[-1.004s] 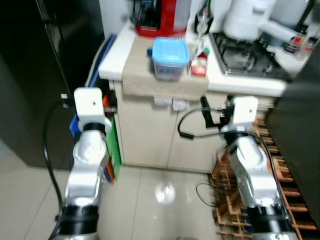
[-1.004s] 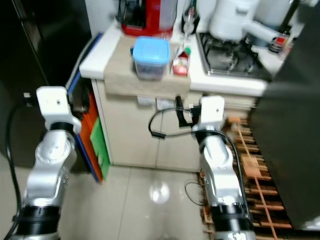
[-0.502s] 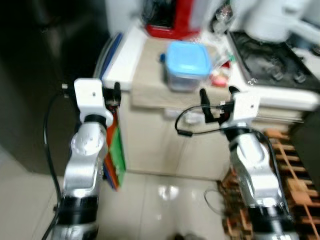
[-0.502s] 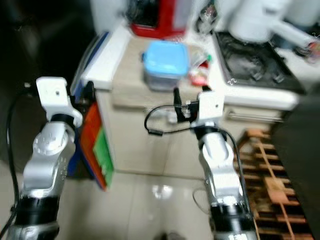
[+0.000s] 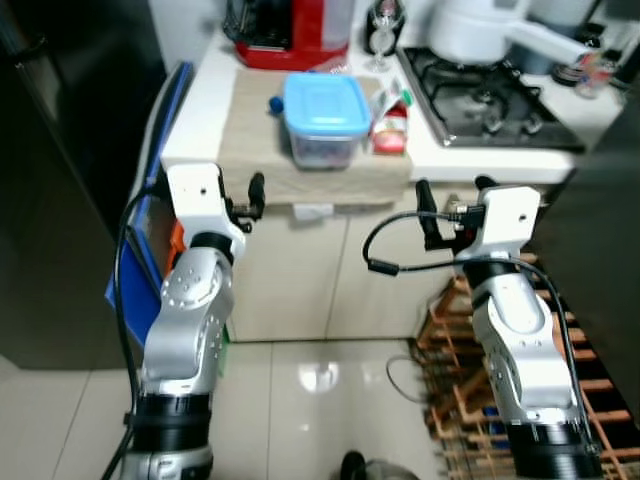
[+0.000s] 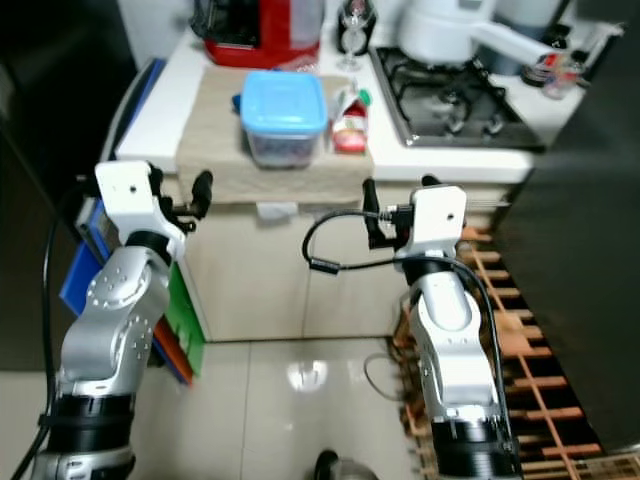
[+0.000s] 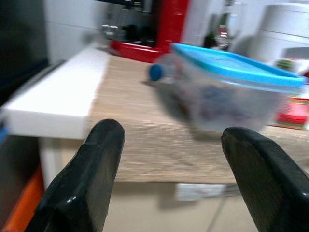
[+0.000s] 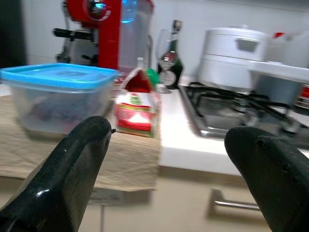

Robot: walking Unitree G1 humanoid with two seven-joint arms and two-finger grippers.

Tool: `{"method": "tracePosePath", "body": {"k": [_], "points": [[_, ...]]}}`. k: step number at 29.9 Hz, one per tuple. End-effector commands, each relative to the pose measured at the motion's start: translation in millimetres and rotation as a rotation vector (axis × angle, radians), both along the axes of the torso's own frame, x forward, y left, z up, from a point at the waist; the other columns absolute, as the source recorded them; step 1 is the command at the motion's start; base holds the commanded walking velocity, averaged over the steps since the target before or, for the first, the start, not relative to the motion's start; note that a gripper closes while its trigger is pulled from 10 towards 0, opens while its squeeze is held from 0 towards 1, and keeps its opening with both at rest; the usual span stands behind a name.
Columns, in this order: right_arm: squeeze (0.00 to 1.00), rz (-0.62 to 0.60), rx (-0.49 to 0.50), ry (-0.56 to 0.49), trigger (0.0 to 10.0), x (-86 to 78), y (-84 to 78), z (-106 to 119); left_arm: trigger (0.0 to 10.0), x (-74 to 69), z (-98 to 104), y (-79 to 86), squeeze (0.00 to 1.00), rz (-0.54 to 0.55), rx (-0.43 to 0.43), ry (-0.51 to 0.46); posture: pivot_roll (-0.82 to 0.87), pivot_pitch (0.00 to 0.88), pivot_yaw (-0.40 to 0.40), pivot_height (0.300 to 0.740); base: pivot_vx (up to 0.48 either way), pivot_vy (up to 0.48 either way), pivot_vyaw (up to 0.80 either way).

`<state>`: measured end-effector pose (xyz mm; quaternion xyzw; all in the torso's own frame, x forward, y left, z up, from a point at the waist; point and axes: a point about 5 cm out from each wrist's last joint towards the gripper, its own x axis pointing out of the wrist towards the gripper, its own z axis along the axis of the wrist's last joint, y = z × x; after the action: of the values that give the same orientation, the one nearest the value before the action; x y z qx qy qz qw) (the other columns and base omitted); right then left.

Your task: Restocking fridge

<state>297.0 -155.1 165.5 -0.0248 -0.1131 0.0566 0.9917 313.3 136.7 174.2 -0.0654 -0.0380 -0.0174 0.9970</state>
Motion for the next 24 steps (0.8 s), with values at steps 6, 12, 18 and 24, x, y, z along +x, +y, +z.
{"method": "tracePosePath", "body": {"k": [6,12,18,24], "points": [[0.18,-0.018,-0.015,-0.011,10.0,0.7,-4.0,5,10.0,2.3,6,0.4,0.0,-0.004,0.003,-0.018,-0.05,0.067,-0.03,0.74,0.0,0.0,-0.13],[0.19,-0.013,-0.019,-0.014,10.0,1.8,-2.8,6,10.0,13.7,9,-4.2,0.0,-0.015,-0.128,0.026,-0.05,0.071,-0.038,0.74,0.0,0.0,-0.53],[0.19,-0.012,-0.023,-0.023,10.0,2.2,-2.8,8,10.0,20.6,17,-5.3,0.0,-0.033,-0.508,0.098,-0.06,0.065,-0.035,0.74,0.0,0.0,0.0],[0.18,-0.013,-0.025,-0.031,10.0,2.1,-3.5,10,10.0,24.4,37,-21.9,0.0,-0.15,-0.654,0.066,-0.07,0.06,-0.037,0.74,0.0,0.0,0.0]]}}
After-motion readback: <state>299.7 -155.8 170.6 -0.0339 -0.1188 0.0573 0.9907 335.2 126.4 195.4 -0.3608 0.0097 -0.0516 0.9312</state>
